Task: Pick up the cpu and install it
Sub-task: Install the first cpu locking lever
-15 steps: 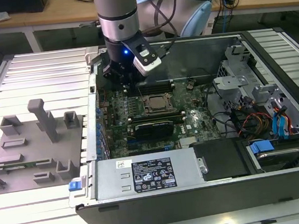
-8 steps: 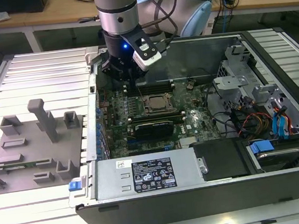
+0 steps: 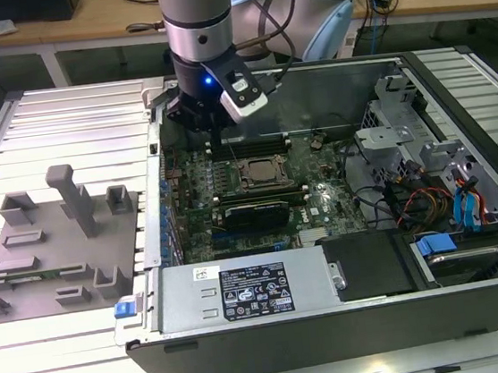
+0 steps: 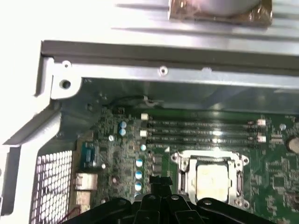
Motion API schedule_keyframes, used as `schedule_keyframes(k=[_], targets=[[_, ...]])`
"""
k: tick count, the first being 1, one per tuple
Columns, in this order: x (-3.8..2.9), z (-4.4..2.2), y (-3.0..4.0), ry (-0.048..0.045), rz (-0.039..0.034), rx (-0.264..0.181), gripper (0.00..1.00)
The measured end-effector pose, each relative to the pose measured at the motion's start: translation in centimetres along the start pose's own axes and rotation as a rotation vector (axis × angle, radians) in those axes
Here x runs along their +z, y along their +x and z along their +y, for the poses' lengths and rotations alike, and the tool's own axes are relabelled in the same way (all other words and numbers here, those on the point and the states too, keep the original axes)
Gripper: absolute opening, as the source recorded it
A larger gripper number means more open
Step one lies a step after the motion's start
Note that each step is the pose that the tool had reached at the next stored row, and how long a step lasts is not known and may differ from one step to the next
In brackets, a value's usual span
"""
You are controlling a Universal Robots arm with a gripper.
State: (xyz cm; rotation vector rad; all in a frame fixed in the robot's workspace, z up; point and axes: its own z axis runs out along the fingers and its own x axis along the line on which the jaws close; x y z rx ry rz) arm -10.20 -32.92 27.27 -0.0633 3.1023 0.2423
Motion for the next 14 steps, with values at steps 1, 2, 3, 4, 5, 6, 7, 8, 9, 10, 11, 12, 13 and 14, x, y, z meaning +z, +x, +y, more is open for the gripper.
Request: schedule_keyframes(k=[1,2,3,4,5,6,7,8,9,10,11,12,13,14], targets=[[-0.02,-0.07,0.01,-0.0175,0.0012,0.001,0.11],[-0.02,-0.12,0.01,-0.0284,0.002,0.001,0.11],[-0.02,-0.14,0.01,-0.0296,0.0019,0.001,0.11],[-0.03,-0.16,0.01,-0.0304,0.0019,0.001,0.11],[-0.02,-0.17,0.01,-0.0331,0.0018,0.001,0.11],[0.04,-0.19,0.01,-0.0489,0.001,0.002,0.11],[0.12,-0.23,0.02,-0.0632,0.0004,0.002,0.11],[0.19,-0.27,0.02,-0.0692,0.0002,0.002,0.11],[0.28,-0.32,0.02,-0.0736,-0.0001,0.002,0.11],[0.46,-0.4,0.03,-0.08,-0.0004,0.003,0.11],[0.59,-0.46,0.04,-0.0859,-0.0005,0.003,0.11],[0.63,-0.47,0.04,-0.0935,-0.0008,0.003,0.11],[0.65,-0.48,0.04,-0.1098,-0.0016,0.003,0.11],[0.67,-0.51,0.04,-0.1311,-0.0025,0.004,0.11]])
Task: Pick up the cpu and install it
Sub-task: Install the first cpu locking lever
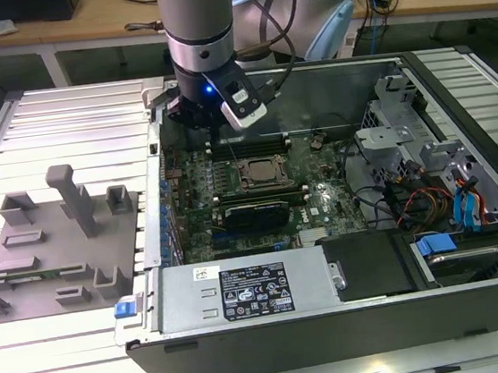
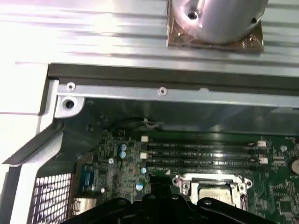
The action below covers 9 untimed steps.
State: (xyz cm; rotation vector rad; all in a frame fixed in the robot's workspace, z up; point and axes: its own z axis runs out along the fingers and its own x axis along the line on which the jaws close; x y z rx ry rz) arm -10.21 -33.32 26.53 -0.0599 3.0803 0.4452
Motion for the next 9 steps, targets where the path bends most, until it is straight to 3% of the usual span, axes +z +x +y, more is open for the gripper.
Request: schedule_keyframes(k=[2,5,9], targets=[[0.18,-0.1,0.0,-0.0108,-0.0006,0.0,0.11],[0.84,-0.37,-0.09,-0.0151,-0.0006,0.0,0.11],[1.13,-0.5,-1.5,-0.0156,-0.0006,0.0,0.11]])
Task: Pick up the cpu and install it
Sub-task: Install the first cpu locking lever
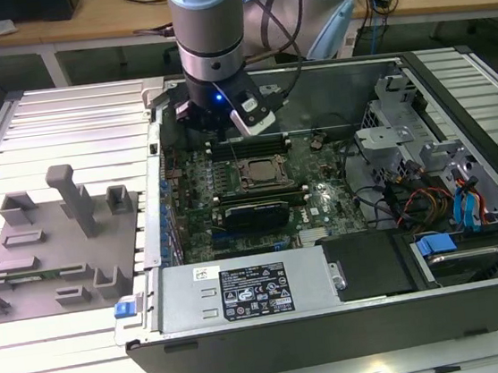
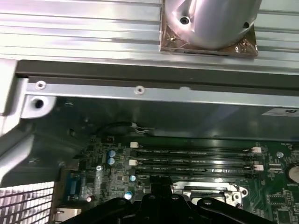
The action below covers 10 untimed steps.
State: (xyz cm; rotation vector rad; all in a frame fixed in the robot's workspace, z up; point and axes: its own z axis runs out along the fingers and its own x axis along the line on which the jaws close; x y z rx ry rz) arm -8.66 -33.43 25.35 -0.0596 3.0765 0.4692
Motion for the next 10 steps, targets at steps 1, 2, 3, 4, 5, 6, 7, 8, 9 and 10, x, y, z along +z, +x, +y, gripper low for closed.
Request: schedule_keyframes(k=[1,2,3,4,5,6,7,8,9,10], targets=[[0.03,-0.02,-0.25,0.0,0.0,0.0,0.11],[0.07,-0.05,-0.73,-0.0001,0.0001,0.0,0.11],[0.13,-0.1,-1.28,-0.0001,0.0008,0.0,0.11],[0.16,-0.14,-1.75,-0.0001,0.0016,0.001,0.11],[0.19,-0.17,-2.09,-0.0002,0.0023,0.001,0.11],[0.22,-0.21,-2.52,-0.0001,0.003,0.001,0.11],[0.25,-0.25,-3.0,-0.0001,0.0038,0.002,0.11],[0.28,-0.29,-3.41,0.0,0.0045,0.002,0.11],[0.29,-0.29,-3.48,0.0012,0.0046,0.002,0.11],[0.29,-0.29,-3.48,0.0015,0.0046,0.002,0.11]])
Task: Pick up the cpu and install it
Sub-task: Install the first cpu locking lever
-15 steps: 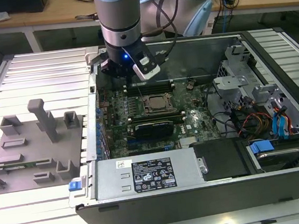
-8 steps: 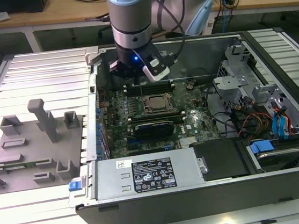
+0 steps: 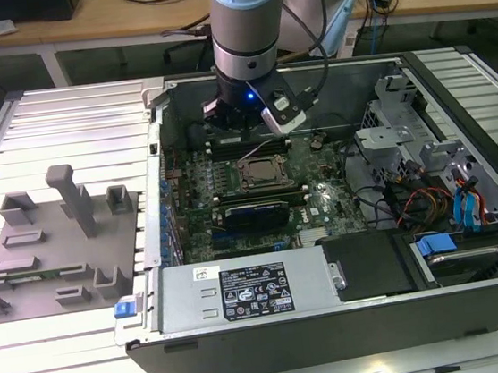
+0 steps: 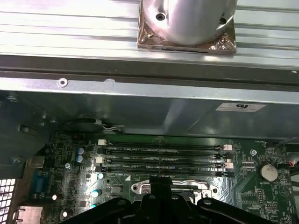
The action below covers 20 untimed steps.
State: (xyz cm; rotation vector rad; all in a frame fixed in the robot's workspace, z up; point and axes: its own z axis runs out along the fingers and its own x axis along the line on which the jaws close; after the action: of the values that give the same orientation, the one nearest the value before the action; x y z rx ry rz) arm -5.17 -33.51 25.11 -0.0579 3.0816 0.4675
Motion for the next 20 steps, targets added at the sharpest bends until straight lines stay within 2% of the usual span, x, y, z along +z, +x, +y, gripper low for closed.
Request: schedule_keyframes(k=[8,13,17,20], targets=[[0.3,-0.09,-0.02,0.0041,-0.0042,0.014,0.11],[0.6,-0.19,-0.04,0.0146,-0.0152,0.05,0.11],[0.83,-0.26,-0.07,0.0316,-0.024,0.079,0.11],[1.02,-0.32,-0.12,0.0548,-0.0302,0.1,0.11]])
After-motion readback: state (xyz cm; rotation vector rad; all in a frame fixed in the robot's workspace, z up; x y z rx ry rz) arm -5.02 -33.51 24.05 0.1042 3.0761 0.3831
